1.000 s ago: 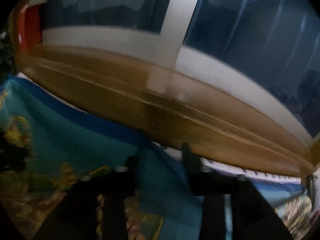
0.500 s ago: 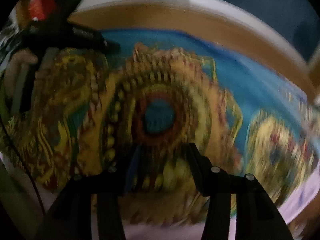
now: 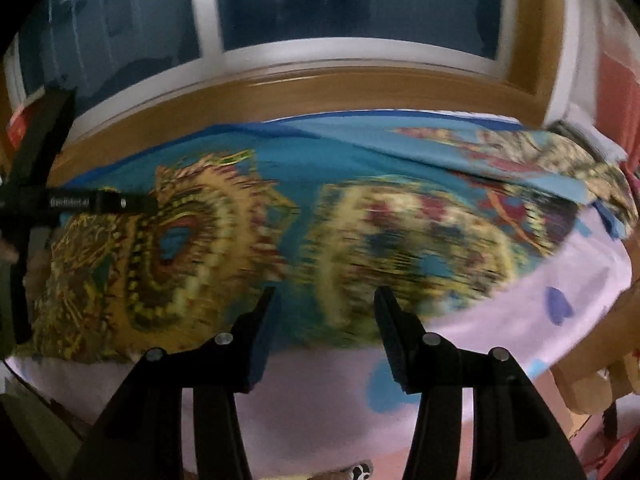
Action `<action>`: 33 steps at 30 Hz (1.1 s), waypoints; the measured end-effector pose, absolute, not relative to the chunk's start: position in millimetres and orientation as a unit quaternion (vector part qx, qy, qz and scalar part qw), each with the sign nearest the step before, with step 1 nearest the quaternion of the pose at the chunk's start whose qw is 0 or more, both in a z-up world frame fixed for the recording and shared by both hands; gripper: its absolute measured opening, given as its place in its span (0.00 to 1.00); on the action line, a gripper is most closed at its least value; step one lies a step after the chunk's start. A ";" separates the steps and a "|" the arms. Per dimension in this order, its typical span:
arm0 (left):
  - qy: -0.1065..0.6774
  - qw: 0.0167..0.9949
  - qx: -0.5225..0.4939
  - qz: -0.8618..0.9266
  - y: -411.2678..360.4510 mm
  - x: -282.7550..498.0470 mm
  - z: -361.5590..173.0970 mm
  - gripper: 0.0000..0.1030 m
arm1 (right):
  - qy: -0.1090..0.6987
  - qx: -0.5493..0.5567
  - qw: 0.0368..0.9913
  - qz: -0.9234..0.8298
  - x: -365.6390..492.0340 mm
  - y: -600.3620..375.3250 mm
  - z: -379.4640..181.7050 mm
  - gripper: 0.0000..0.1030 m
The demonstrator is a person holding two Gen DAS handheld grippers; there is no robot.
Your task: Fold clothes
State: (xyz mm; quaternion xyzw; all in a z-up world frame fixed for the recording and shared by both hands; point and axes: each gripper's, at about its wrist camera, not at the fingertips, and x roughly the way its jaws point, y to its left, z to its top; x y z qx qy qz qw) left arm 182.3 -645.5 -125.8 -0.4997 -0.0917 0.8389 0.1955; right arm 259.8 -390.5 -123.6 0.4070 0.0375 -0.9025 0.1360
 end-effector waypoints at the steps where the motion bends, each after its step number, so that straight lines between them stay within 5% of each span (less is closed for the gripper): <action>1: -0.091 0.198 -0.501 0.837 -630.8 184.0 -125.2 0.24 | 0.041 0.405 0.137 -0.903 259.1 -379.0 -123.9 0.47; 14: -0.068 0.178 -0.515 0.835 -480.8 202.5 -115.9 0.24 | 0.067 0.389 0.175 -0.902 243.8 -256.6 -120.9 0.48; 33: -0.021 0.197 -0.496 0.845 -392.7 133.3 -113.2 0.25 | 0.105 0.391 0.144 -0.903 144.9 -180.7 -125.2 0.51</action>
